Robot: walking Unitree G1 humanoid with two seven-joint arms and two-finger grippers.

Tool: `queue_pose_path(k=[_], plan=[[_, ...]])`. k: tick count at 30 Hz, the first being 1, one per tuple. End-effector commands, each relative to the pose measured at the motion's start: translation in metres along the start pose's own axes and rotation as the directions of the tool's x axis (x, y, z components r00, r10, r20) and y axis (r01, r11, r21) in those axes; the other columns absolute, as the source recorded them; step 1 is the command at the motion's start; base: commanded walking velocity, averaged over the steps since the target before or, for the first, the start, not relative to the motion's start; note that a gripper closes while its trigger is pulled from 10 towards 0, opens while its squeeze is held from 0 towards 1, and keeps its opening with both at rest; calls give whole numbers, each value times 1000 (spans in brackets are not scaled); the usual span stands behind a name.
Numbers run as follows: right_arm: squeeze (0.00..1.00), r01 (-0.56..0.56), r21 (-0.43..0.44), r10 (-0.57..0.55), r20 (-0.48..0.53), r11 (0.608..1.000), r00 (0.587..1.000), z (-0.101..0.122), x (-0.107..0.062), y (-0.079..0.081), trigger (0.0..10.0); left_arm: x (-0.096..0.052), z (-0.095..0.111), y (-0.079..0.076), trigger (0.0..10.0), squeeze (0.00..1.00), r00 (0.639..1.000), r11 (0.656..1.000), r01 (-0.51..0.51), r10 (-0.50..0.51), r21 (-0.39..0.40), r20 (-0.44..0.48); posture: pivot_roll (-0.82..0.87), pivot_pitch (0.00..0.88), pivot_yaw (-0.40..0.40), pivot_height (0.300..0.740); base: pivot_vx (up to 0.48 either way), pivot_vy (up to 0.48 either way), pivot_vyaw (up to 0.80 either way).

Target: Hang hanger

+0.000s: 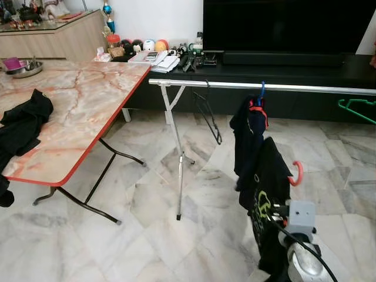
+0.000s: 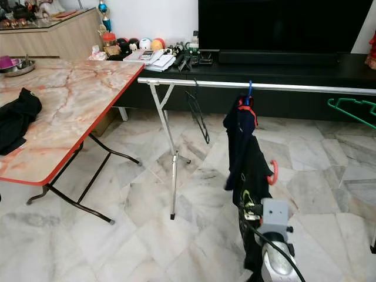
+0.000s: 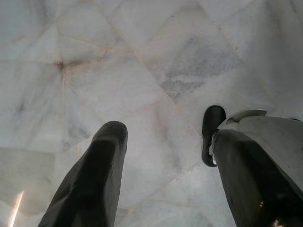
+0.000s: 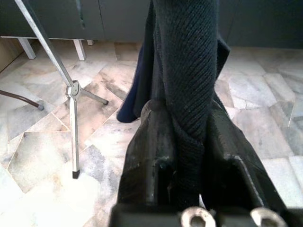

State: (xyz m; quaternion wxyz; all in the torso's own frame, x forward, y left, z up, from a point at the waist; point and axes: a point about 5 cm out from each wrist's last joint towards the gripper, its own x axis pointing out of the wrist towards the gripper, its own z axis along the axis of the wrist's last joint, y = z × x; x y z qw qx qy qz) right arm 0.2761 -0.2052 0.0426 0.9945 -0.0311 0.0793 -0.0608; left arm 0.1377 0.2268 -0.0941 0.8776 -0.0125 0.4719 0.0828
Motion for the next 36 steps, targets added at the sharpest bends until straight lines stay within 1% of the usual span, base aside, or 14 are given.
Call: queue_pose_path(k=[1, 3, 4, 6, 11, 13, 18, 26, 29, 34, 35, 36], plan=[[0, 11, 4, -11, 51, 1000, 999, 11, 4, -2, 10000, -2, -7, 1, 10000, 0, 1000, 1000, 2, -2, 8, -21, 37, 50, 39, 740, 0, 0, 0], [0, 13, 3, -14, 48, 1000, 999, 10, 3, -2, 10000, -2, -7, 0, 10000, 0, 1000, 1000, 3, -3, 5, -19, 37, 40, 41, 740, 0, 0, 0], [0, 14, 1, -14, 43, 1000, 999, 8, 3, -2, 10000, -1, -6, -1, 10000, 0, 1000, 1000, 6, -5, 5, -17, 34, 15, 46, 740, 0, 0, 0], [0, 11, -3, -11, 36, 1000, 999, 5, 2, -1, 10000, -1, -6, -3, 10000, 0, 1000, 1000, 14, -14, 9, -15, 34, 0, 51, 740, 0, 0, 0], [0, 10, -3, -9, 39, 1000, 999, 8, 4, -1, 10000, -1, -3, -2, 10000, 0, 1000, 1000, 14, -14, 19, -5, 32, 0, 55, 740, 0, 0, 0], [0, 10, -1, -10, 47, 1000, 999, 10, 5, 0, 10000, 0, 1, -1, 10000, 0, 1000, 1000, 15, -15, 26, 2, 32, 7, 54, 740, 0, 0, 0], [0, 9, -5, -9, 35, 1000, 999, 6, 3, 0, 10000, 2, 8, -4, 10000, 0, 1000, 997, 25, -26, 69, 13, 31, 2, 56, 740, 0, -69, 0], [0, 3, -10, -2, 25, 1000, 1000, 5, 3, 0, 10000, 3, 10, -8, 10000, 0, 999, 998, 32, -34, 46, 29, 32, 0, 55, 740, 0, -46, 0], [0, -4, -30, 4, 5, 1000, 1000, 3, 4, 0, 10000, 3, 12, -8, 10000, 0, 999, 998, 33, -34, 44, 37, 33, 0, 54, 740, 0, 0, 0], [0, -8, -64, 7, -24, 998, 1000, 1, 6, -7, 10000, 4, 27, -10, 10000, 0, 993, 997, 42, -49, 66, 107, 30, 0, 52, 740, 0, 0, 0], [0, -18, -77, 14, -40, 997, 999, 0, 6, -9, 10000, 5, 31, -10, 10000, 0, 990, 996, 47, -57, 81, 127, 30, 0, 52, 740, 0, 0, 0], [0, -43, -112, 34, -73, 993, 997, -2, 7, -13, 10000, 5, 43, -10, 10000, 0, 982, 991, 57, -77, 119, 174, 29, 0, 50, 740, 0, 0, 0]])
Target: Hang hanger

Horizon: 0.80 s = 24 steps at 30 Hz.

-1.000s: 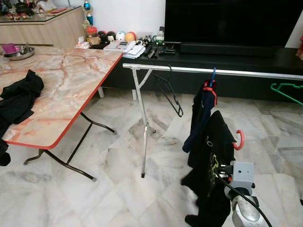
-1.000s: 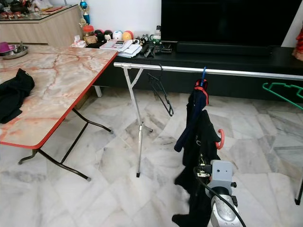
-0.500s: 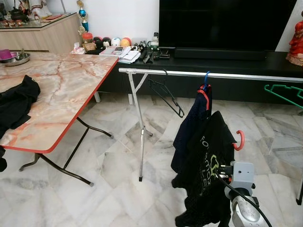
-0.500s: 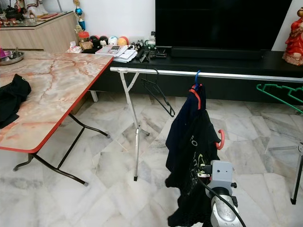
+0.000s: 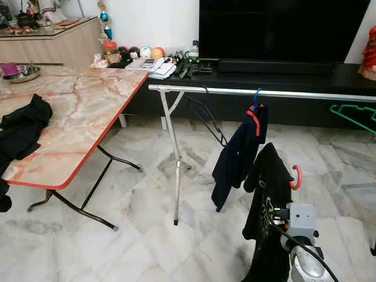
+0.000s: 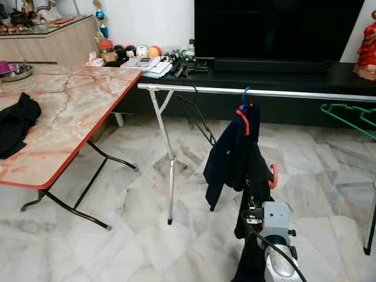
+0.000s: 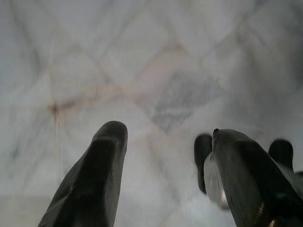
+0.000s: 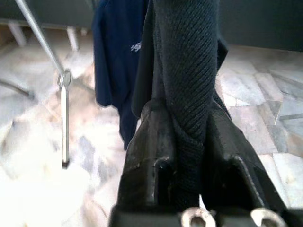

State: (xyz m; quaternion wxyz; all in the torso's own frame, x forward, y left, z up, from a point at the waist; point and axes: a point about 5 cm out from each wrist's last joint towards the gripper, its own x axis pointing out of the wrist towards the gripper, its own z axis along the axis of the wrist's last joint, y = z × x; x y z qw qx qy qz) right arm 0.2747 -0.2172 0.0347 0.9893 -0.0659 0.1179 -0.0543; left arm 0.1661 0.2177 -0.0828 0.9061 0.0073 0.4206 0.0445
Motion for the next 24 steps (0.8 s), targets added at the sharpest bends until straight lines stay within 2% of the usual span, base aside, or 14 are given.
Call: queue_pose_path(k=[1, 5, 6, 8, 12, 14, 15, 18, 19, 20, 21, 24], plan=[[0, -28, -40, 28, 2, 999, 1000, 7, 5, -2, 10000, 2, 14, 3, 10000, 0, 998, 999, 13, -16, 52, 58, 29, 0, 50, 740, 0, 0, 0], [0, -111, -109, 105, -59, 988, 993, 3, 5, -9, 10000, 5, 39, 7, 10000, 0, 987, 992, 31, -50, 124, 156, 32, 0, 47, 740, 0, 0, 0], [0, -186, -139, 174, -92, 973, 980, 2, 4, -11, 10000, 6, 56, 6, 10000, 0, 972, 986, 46, -82, 162, 219, 32, 3, 46, 740, 0, 0, 0], [0, -262, -194, 241, -123, 945, 963, 2, 3, -14, 10000, 6, 74, 3, 10000, 0, 952, 975, 72, -130, 212, 276, 33, 10, 45, 740, 0, 0, 0], [0, -417, -246, 385, -169, 875, 907, 7, 0, -18, 10000, 4, 105, -11, 10000, 0, 899, 919, 171, -293, 355, 326, 27, 21, 46, 740, 0, 0, 0], [0, -506, -275, 464, -205, 818, 862, 9, -4, -20, 10000, 2, 117, -21, 10000, 0, 866, 863, 233, -394, 449, 308, 27, 23, 45, 740, 0, 0, 0], [0, -576, -303, 524, -240, 759, 817, 11, -8, -23, 10000, -1, 126, -30, 10000, 0, 835, 807, 282, -473, 518, 282, 26, 24, 42, 740, 0, 0, 0], [0, -661, -325, 602, -273, 677, 751, 17, -14, -26, 10000, -4, 138, -40, 10000, 0, 799, 742, 315, -544, 593, 257, 24, 26, 42, 740, 0, 0, 0], [0, -661, -325, 602, -273, 677, 751, 17, -14, -26, 10000, -4, 138, -40, 10000, 0, 799, 742, 315, -544, 593, 257, 24, 26, 42, 740, 0, 0, 0], [0, -686, -338, 623, -287, 645, 728, 19, -16, -28, 10000, -4, 143, -42, 10000, 0, 790, 726, 315, -557, 611, 255, 21, 30, 42, 740, 0, 0, 0], [0, -739, -367, 666, -325, 565, 671, 26, -21, -32, 10000, -6, 152, -50, 10000, 0, 765, 681, 344, -602, 646, 228, 13, 34, 43, 740, 0, 0, 0], [0, -787, -375, 713, -347, 489, 609, 37, -29, -36, 10000, -7, 164, -61, 10000, 0, 739, 645, 367, -640, 671, 211, 5, 40, 43, 740, 0, 0, 0]])
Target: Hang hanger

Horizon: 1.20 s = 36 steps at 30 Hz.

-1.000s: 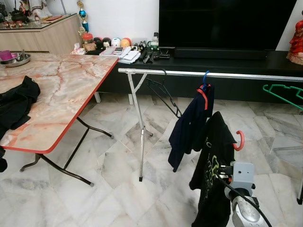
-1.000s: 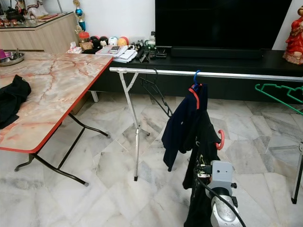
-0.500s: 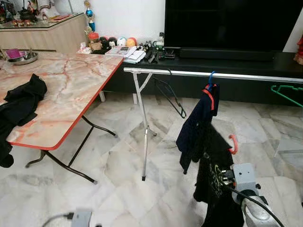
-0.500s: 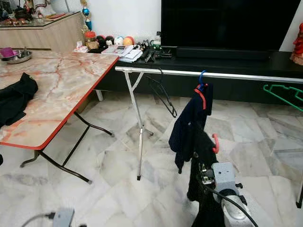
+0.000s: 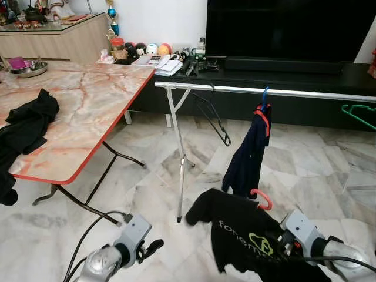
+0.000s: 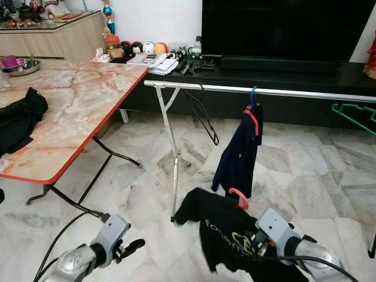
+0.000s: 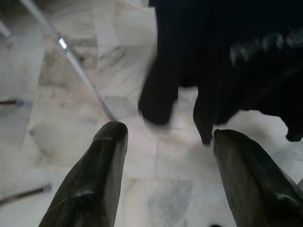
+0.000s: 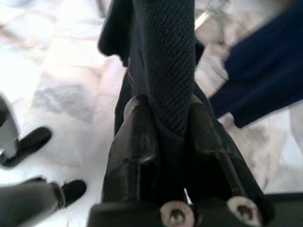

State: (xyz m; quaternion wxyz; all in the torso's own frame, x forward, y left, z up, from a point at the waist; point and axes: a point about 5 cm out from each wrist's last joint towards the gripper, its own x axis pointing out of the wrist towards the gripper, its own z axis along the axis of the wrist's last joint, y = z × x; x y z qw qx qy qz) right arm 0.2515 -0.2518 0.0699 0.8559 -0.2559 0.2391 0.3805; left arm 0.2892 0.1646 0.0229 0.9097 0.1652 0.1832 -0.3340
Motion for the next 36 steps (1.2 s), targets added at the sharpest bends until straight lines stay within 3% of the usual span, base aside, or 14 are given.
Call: queue_pose_path(k=[1, 12, 36], plan=[[0, -49, -37, 52, 57, 998, 997, 16, -7, 0, 10000, 5, 7, -2, 10000, 0, 999, 998, 49, -49, 29, -6, 5, 40, 43, 740, 0, 0, 0], [0, -112, -75, 120, 115, 991, 986, 37, -31, 4, 10000, 12, 13, -16, 10000, 0, 983, 982, 186, -186, 43, -4, -24, 67, 61, 740, 0, 0, 0], [0, -223, -59, 230, 171, 973, 958, 56, -44, 22, 10000, 25, 7, -26, 10000, 0, 988, 989, 149, -148, 20, -45, -46, 60, 62, 740, 0, 0, 0]])
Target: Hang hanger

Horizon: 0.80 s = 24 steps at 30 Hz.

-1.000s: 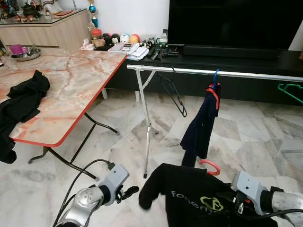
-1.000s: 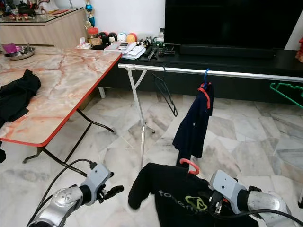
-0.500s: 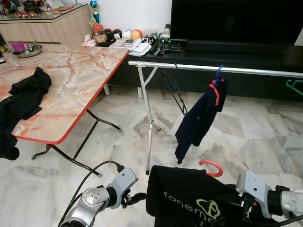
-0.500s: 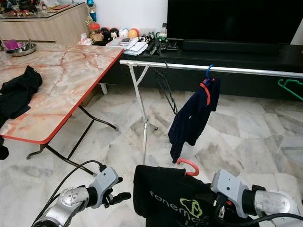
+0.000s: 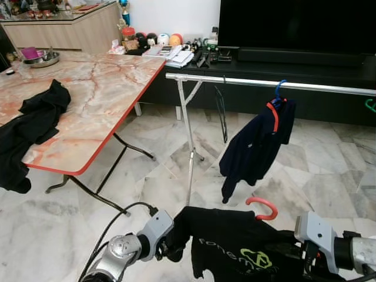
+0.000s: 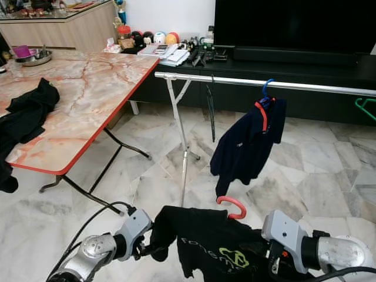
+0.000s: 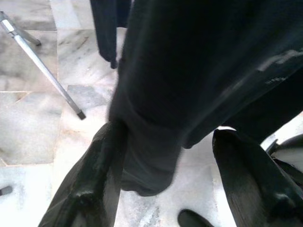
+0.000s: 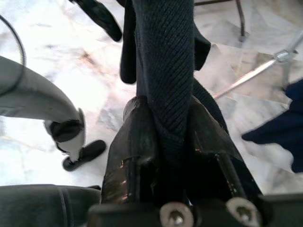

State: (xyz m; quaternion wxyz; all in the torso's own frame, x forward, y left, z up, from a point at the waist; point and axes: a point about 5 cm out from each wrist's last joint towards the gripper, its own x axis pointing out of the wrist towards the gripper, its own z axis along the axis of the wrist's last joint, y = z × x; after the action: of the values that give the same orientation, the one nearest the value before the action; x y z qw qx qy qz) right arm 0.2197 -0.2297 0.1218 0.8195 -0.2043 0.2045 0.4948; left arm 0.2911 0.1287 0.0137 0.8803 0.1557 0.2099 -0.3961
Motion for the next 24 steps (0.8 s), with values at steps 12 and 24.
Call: queue_pose_path(k=[12, 24], plan=[[0, -34, -26, 34, 37, 999, 999, 13, -5, 3, 10000, 6, 0, -5, 7333, 0, 1000, 1000, -2, 2, 15, -9, -50, 44, 58, 740, 0, 0, 0], [0, -37, -29, 38, 40, 999, 998, 13, -4, 3, 10000, 8, -2, -10, 0, 0, 1000, 1000, 23, -23, 8, -4, -56, 28, 61, 740, 0, 0, 0]])
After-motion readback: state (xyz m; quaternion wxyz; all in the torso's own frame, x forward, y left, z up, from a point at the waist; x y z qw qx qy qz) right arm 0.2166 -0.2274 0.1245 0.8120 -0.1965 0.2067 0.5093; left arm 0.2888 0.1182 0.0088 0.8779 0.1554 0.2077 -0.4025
